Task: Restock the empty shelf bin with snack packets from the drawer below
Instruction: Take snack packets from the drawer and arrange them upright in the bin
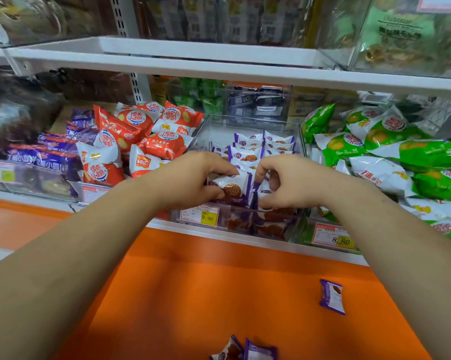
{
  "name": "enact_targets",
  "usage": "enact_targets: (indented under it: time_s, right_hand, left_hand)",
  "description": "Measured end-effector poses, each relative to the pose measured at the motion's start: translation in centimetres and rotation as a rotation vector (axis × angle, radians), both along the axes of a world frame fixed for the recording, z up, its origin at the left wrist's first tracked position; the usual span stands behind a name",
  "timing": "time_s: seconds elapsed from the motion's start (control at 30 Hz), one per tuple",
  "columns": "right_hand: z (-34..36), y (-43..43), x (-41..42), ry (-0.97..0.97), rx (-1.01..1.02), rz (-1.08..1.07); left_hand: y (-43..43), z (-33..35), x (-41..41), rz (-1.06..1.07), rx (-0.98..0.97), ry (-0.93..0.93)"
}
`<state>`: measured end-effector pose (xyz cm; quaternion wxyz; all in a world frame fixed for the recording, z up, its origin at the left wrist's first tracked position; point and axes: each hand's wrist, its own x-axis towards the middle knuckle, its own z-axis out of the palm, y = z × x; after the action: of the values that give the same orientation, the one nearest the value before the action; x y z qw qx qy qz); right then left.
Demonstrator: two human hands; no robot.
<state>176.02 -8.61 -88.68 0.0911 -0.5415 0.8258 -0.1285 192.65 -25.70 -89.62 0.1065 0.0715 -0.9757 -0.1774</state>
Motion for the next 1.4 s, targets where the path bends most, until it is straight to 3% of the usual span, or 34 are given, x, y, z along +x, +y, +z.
enact_targets:
  time_s: [0.13,0.33,0.5,0.9,1.13,1.4]
  right_hand:
    - [-0.5,-0.9,0.3,0.054,-0.111,0.018]
    - [-2.0,-2.2,1.1,0.165,-0.065,-0.014]
    - [-2.2,-2.3,1.1,0.28,-0.05,-0.004]
    - [-2.3,-2.0,0.2,0.178,-0.13,-0.003]
    - [-2.9,-2.0,0.1,0.132,-0.101,0.085]
    - [-2.8,-2.2,1.3,0.111,-0.126,-0.004]
  left_hand:
    - [-0.6,0.7,0.4,0.0,0.002,-0.051]
    - [-0.5,0.1,0.3,0.038,0.107,0.012]
    - [-0.3,0.2,-0.3,0.008,0.048,0.04]
    - [0.4,-0.8,-0.8,-0.002,0.081,0.034]
    - [-1.0,3.0,0.3,0.108,0.03,0.087]
    - [-0.9,1.4,0.9,0.127,0.06,0.048]
